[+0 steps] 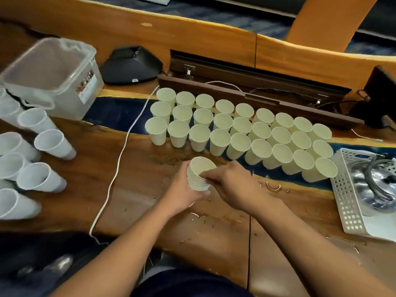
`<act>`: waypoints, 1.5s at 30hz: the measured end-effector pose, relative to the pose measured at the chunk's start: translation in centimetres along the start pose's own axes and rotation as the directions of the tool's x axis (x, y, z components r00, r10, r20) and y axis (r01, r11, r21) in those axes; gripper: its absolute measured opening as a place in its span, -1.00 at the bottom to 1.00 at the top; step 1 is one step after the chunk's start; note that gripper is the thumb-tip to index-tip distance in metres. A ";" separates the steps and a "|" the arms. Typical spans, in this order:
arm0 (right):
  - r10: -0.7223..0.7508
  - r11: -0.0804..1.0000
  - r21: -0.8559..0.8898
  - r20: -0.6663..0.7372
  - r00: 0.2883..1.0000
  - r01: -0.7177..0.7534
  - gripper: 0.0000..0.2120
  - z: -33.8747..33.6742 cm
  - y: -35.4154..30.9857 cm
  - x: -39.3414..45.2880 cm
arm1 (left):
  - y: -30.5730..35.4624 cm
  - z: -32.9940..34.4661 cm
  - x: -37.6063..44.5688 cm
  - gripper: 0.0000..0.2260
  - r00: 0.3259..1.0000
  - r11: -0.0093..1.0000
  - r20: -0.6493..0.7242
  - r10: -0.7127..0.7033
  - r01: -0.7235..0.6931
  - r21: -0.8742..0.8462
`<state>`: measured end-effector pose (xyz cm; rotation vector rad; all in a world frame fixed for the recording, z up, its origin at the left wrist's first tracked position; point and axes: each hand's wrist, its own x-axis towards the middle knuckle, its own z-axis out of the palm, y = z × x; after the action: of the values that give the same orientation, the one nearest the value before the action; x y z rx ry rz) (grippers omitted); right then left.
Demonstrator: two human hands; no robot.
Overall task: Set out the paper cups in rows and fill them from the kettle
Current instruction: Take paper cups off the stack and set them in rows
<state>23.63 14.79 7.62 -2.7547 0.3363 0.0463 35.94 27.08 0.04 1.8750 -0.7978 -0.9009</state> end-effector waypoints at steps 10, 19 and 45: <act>-0.072 0.997 0.010 -0.256 0.964 0.077 -0.82 1.2 -4.5 3.8 | -2.9 -5.2 -1.2 -0.21 0.997 0.998 -0.076 0.023 -0.027 -0.052; -0.065 0.977 0.123 -0.596 0.800 0.172 -0.79 -4.3 -6.8 6.8 | -4.6 -8.8 -2.7 -0.25 0.979 0.998 -0.199 -0.042 0.031 -0.058; -0.259 0.959 -0.148 -0.112 0.959 0.241 -0.69 9.8 -2.5 16.9 | -6.8 -10.0 -4.9 -0.21 0.960 0.986 -0.226 -0.164 0.153 -0.063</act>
<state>40.77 16.72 -1.94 -2.9176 0.0143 -0.1837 42.78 38.11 -1.35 1.9809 -0.4875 -0.7725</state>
